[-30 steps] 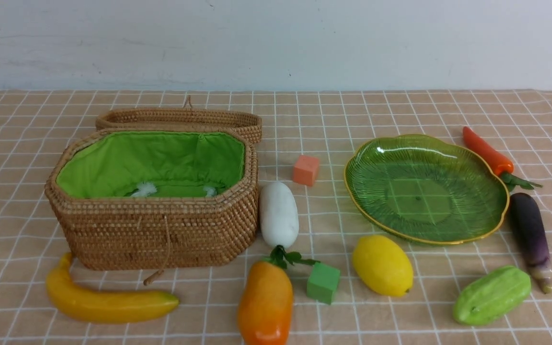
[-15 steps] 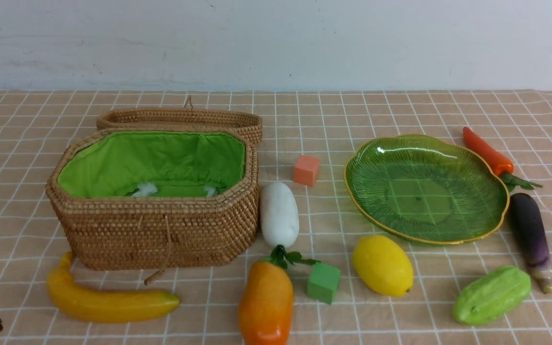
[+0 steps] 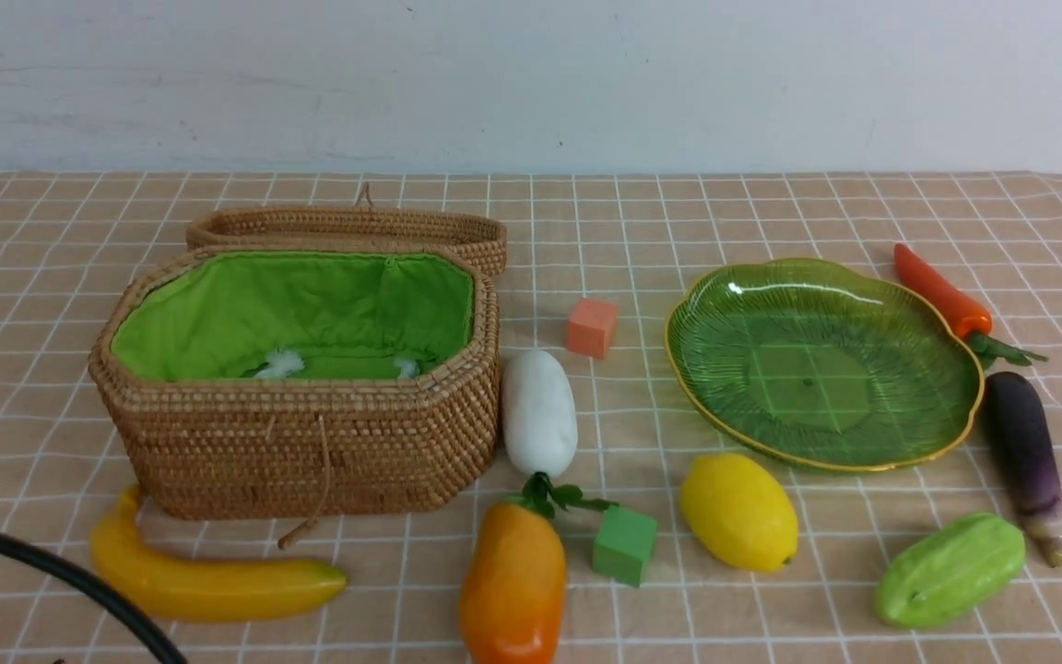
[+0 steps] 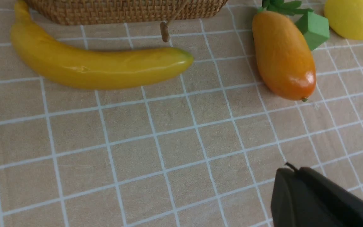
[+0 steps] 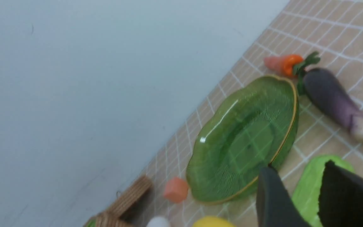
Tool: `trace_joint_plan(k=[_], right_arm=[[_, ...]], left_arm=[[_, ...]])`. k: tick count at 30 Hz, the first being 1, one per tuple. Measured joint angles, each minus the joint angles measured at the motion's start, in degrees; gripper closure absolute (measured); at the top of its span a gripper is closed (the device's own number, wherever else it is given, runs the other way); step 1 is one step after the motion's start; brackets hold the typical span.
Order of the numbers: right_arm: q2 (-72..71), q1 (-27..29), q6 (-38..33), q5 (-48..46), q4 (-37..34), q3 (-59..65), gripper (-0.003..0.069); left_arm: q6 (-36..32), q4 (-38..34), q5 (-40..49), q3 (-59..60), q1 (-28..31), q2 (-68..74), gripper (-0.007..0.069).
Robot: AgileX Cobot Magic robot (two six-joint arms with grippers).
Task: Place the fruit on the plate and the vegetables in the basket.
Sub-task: Use the left arm to grab a banana and put it into the right plate
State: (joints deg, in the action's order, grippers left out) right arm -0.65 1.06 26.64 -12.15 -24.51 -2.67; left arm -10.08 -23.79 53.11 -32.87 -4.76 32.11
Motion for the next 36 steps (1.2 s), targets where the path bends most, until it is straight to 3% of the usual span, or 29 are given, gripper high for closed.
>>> trace_joint_plan(k=[7,11,12,16,21,24,25,26,31,33,36], right_arm=[[16.1,-16.8,-30.2,-38.4,-0.1,-34.2,0.0445],[22.8,-21.7,-37.6,-51.3,-0.1,-44.9,0.0445],[25.0,-23.5,-39.8,-55.6,-0.1,-48.7,0.0445],[26.1,-24.7,-42.8,-57.0,0.0,-51.2,0.0445],[26.3,-24.7,-44.5,-57.0,0.3,-51.5,0.0443],[26.3,-24.7,-44.6,-57.1,0.5,-51.5,0.0441],[26.3,-24.7,-44.6,-57.1,0.5,-51.5,0.0441],[26.3,-24.7,-44.6,-57.1,0.6,-51.5,0.0440],[26.3,-24.7,-44.7,-57.1,0.8,-51.5,0.0435],[26.3,-24.7,-44.7,-57.1,0.8,-51.5,0.0435],[26.3,-24.7,-44.7,-57.1,0.8,-51.5,0.0435]], left_arm=[[-14.3,-2.3,8.6,-11.0,0.0,14.0,0.0638],[-22.3,-2.6,8.6,-13.1,-0.4,19.0,0.0638],[-30.2,-1.4,8.0,-13.6,-3.2,23.5,0.0638],[-39.9,3.2,5.8,-13.7,-10.5,29.5,0.0638],[-41.4,10.6,-1.2,-14.4,-14.7,36.3,0.0621],[-41.6,15.2,-5.7,-15.1,-14.9,42.6,0.0499],[-41.6,15.3,-5.9,-15.1,-14.9,42.9,0.0489],[-42.1,16.0,-7.8,-15.1,-15.0,45.5,0.0394],[-42.5,20.3,-12.8,-15.1,-15.0,50.7,0.0167],[-42.5,22.5,-14.3,-15.1,-15.0,52.9,0.0116],[-42.5,24.7,-15.3,-15.1,-15.0,55.2,0.0099]])
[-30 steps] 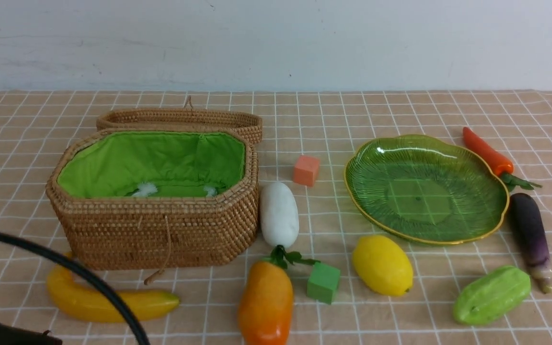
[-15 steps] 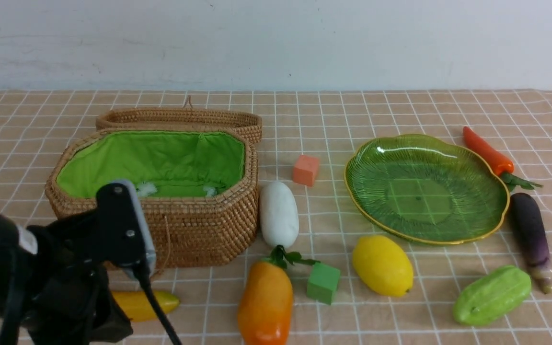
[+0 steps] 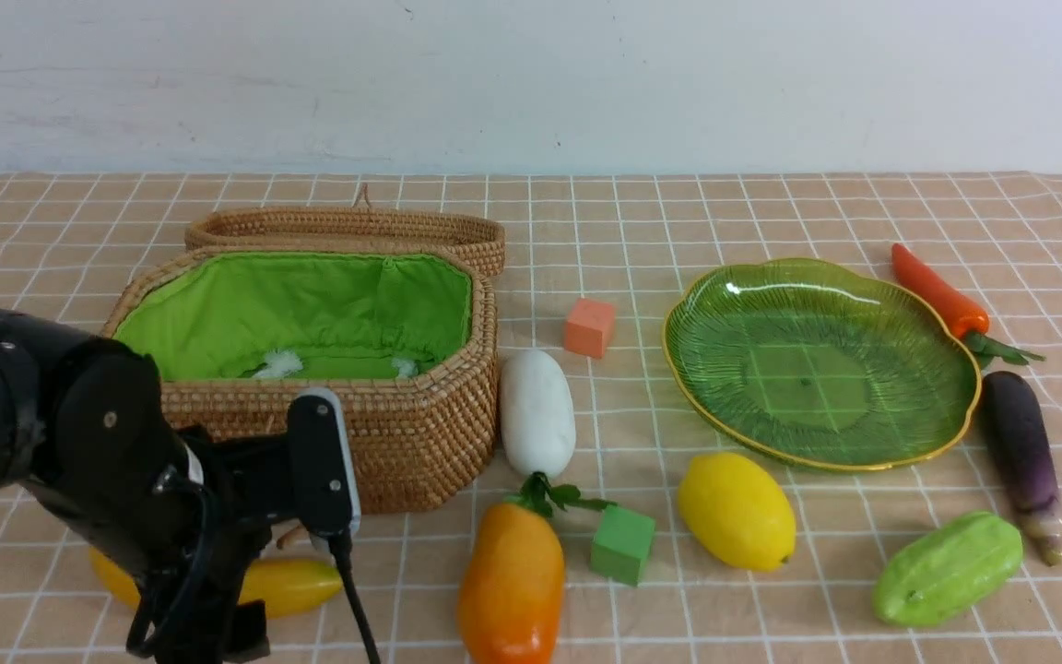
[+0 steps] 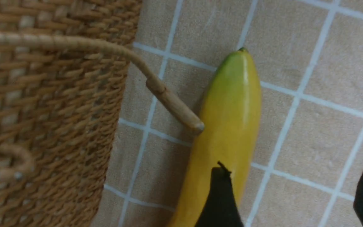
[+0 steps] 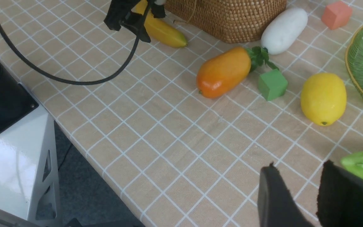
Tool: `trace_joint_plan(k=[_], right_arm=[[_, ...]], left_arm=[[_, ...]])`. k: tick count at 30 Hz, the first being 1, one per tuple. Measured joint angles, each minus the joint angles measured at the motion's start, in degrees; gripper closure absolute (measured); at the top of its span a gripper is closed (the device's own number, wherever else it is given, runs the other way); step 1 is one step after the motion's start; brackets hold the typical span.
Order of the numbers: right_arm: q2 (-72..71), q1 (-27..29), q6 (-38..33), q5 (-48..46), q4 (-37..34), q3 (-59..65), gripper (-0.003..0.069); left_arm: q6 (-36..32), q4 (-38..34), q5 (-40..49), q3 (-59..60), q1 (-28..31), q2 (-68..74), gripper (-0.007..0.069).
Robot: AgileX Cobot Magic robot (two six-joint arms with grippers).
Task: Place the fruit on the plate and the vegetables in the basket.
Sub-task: Use the left arm to grab a banana and put it into the right plate
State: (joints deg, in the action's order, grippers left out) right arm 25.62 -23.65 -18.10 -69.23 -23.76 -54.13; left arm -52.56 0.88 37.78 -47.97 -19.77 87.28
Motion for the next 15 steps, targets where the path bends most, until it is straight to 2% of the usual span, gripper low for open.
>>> trace_joint_plan(k=[5,6,11,12,13,15], right_arm=[[0.0,0.0,0.0,0.1,0.0,0.0,0.0435],[0.0,0.0,0.0,0.1,0.0,0.0,0.0433],[0.0,0.0,0.0,0.1,0.0,0.0,0.0431],[0.0,0.0,0.0,0.1,0.0,0.0,0.0431],[0.0,0.0,0.0,0.1,0.0,0.0,0.0431],[0.0,0.0,0.0,0.1,0.0,0.0,0.0431]], left_arm=[[-0.1,4.6,-2.4,-0.5,0.0,4.2,0.0168],[-0.2,5.0,-2.7,-0.7,0.0,4.6,0.0204],[-0.2,6.4,-1.1,-1.5,0.0,4.8,0.0516],[-0.2,6.4,-0.8,-1.6,0.0,4.7,0.0529],[-0.1,5.8,1.8,-1.6,-0.1,4.1,0.0614],[-0.1,4.8,4.8,-1.3,-0.1,3.7,0.0638]])
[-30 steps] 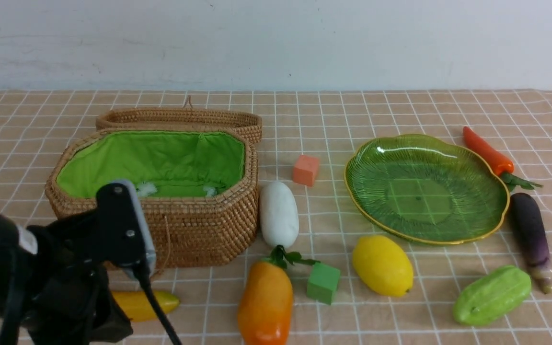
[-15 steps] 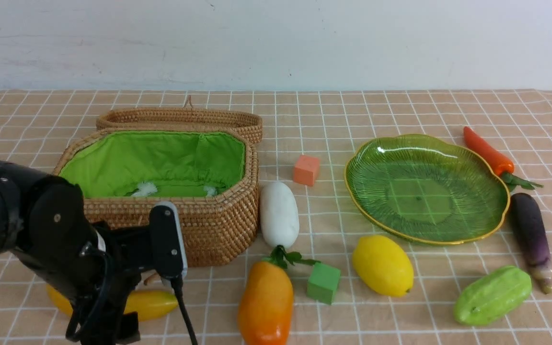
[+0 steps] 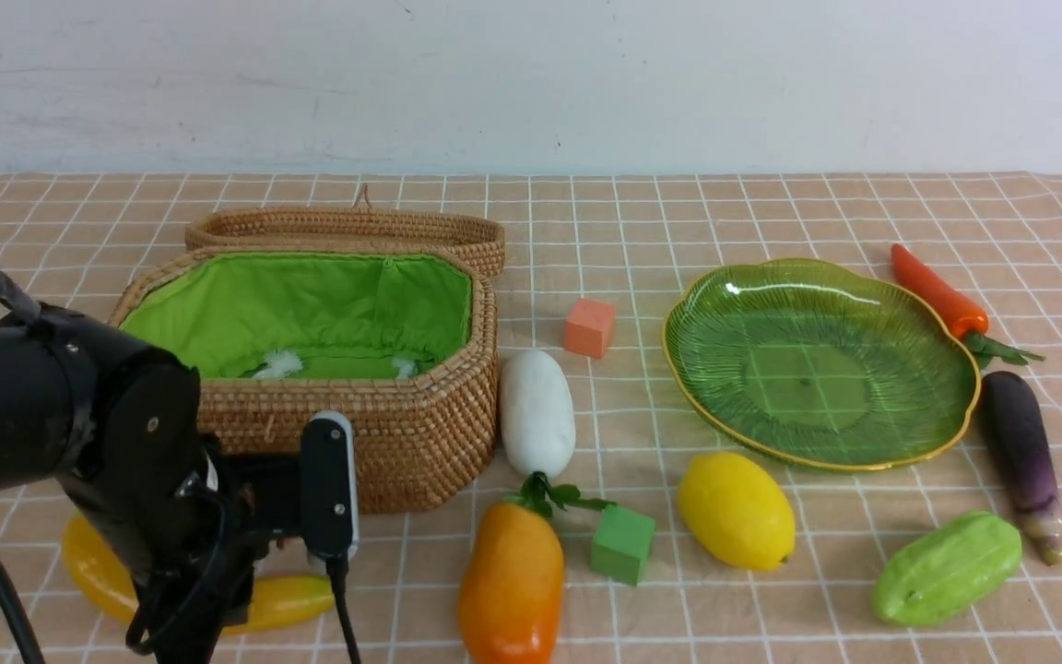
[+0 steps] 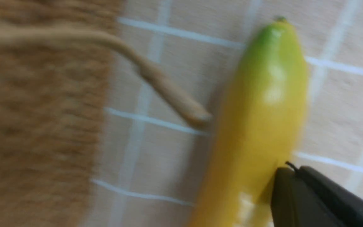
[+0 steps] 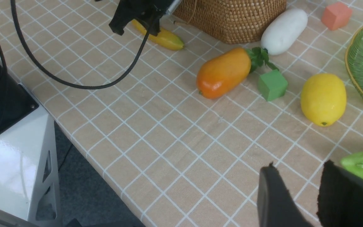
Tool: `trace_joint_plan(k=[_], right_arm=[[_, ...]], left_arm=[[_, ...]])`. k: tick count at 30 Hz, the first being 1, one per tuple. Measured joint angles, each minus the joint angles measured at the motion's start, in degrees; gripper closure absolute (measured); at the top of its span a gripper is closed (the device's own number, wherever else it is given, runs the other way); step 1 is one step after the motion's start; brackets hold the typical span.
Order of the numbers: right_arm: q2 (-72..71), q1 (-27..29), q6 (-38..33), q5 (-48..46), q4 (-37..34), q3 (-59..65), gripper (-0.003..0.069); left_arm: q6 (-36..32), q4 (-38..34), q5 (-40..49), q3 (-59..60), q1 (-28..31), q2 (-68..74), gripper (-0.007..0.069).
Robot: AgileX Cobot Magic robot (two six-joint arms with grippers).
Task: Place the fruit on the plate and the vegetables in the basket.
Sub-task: Use the left arm to grab a banana and put it into the right plate
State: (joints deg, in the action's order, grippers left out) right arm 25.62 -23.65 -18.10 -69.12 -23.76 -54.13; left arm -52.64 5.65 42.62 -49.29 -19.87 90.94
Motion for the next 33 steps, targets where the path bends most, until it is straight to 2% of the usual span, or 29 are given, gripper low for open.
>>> trace_joint_plan(k=[3,9,12,20,21,24,28,33], right_arm=[[0.0,0.0,-1.0,0.0,0.0,0.0,0.0430],[0.1,0.0,-2.4,1.3,0.0,0.0,0.0428],[0.1,0.0,-2.5,1.8,-0.1,0.0,0.0428],[0.1,0.0,-2.5,2.0,-1.1,0.6,0.0425],[0.1,0.0,-2.5,2.0,-1.2,0.7,0.0425],[0.1,0.0,-2.5,2.0,-1.5,1.8,0.0425],[0.1,0.0,-2.5,2.0,-2.0,2.4,0.0424],[0.1,0.0,-2.5,2.0,-3.3,2.4,0.0423]], left_arm=[[0.0,-0.4,2.1,0.8,0.0,-1.8,0.0638],[0.0,-0.3,-2.1,0.8,0.0,-4.6,0.0636],[0.0,-0.3,-2.4,0.8,0.0,-4.6,0.0610],[0.0,-0.4,-8.6,0.8,0.0,-4.5,0.0260],[0.0,-0.4,-8.8,0.8,0.0,-4.5,0.0252],[0.0,-0.4,-10.0,0.8,0.0,-3.3,0.0161],[0.0,-0.4,-10.1,0.8,0.0,0.0,0.0139],[0.1,0.1,-11.1,0.8,0.0,5.1,0.0155]])
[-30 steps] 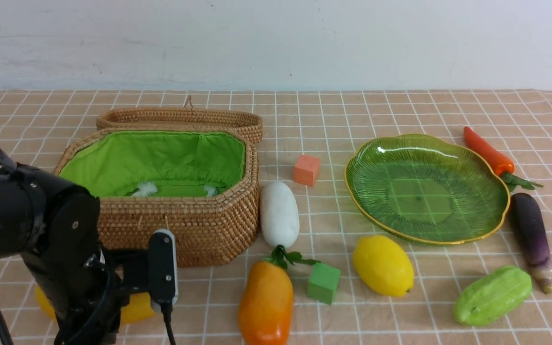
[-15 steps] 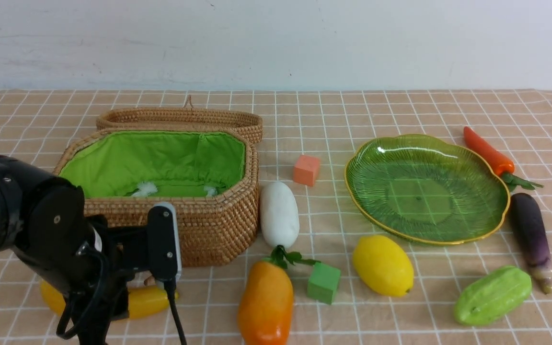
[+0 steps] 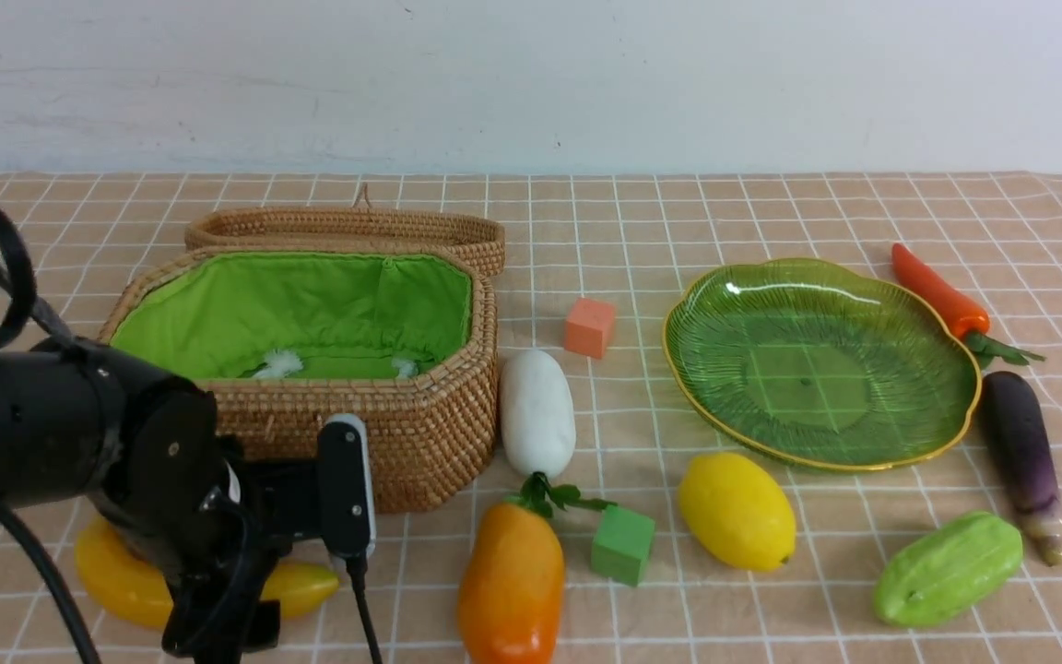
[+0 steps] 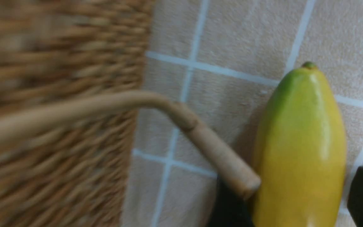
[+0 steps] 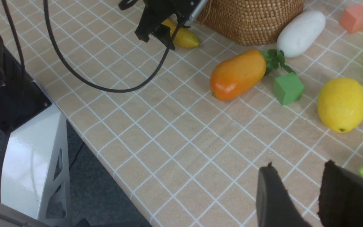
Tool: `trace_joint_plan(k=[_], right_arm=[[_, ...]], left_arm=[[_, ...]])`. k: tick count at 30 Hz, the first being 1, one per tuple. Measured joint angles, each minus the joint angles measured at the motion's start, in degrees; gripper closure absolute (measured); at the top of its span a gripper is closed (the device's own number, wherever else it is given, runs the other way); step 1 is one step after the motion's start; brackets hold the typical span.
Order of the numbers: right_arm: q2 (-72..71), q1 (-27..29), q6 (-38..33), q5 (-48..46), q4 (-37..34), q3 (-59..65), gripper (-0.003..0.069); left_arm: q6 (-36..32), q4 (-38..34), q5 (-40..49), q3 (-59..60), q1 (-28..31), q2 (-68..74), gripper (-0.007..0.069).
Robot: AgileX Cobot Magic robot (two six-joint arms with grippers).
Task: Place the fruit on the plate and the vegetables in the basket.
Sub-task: Use the left arm to grab a banana and put it into the right plate
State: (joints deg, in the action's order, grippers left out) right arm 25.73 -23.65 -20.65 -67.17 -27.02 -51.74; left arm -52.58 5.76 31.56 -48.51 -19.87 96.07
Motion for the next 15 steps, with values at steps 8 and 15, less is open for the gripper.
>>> trace_joint_plan(k=[8,15], right_arm=[[0.0,0.0,0.0,0.0,-1.9,0.0,0.0421],[0.0,0.0,-0.1,1.6,-2.3,0.0,0.0422]], left_arm=[[0.0,-1.1,1.7,-0.3,0.0,0.5,0.0330],[1.2,-1.4,10.0,-0.3,0.0,-2.1,0.0323]])
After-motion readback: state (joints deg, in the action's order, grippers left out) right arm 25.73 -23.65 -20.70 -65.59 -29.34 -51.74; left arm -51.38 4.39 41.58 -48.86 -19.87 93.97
